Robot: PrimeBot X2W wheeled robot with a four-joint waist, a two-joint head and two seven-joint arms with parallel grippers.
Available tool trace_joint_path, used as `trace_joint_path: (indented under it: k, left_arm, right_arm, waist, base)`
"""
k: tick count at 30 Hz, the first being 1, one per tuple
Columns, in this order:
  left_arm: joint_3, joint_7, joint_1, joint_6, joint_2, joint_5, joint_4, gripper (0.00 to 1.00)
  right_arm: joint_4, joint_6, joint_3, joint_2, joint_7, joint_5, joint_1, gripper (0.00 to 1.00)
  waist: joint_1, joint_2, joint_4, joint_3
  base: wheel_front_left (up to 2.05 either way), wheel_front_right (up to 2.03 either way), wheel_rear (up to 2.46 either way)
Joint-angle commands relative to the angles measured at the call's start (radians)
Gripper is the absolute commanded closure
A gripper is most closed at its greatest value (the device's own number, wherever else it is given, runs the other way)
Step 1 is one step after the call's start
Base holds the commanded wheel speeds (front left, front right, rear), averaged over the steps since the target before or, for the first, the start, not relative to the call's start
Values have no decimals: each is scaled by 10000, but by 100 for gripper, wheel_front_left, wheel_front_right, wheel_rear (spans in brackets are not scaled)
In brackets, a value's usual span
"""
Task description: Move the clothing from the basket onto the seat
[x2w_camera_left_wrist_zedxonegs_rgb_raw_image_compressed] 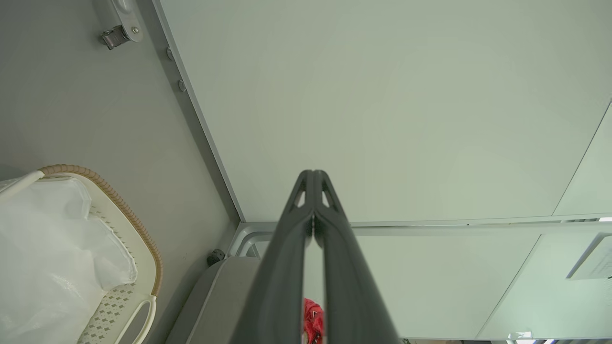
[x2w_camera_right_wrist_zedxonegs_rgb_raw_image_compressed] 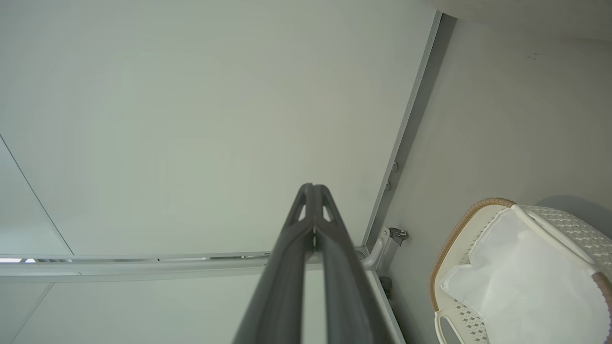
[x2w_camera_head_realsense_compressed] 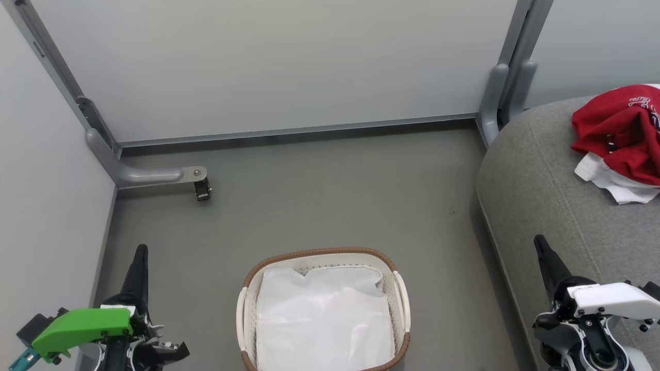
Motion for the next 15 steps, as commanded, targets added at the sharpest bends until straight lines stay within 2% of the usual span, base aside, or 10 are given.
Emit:
trace_joint_path:
  k: [1, 15]
  left_arm:
    - [81, 62, -153, -77, 1, -160, -62, 100]
    - [177, 228, -210, -88, -6, -705, -78, 100]
  right_arm:
    - [-59, -6, -45, -64, 55, 188, -135, 100]
    - [-81, -7, -113, -66, 230, 791, -145, 100]
  waist:
    - [0, 0, -5, -2]
    - [0, 0, -43, -17]
  base:
    - [0, 0, 0]
    - [0, 0, 0]
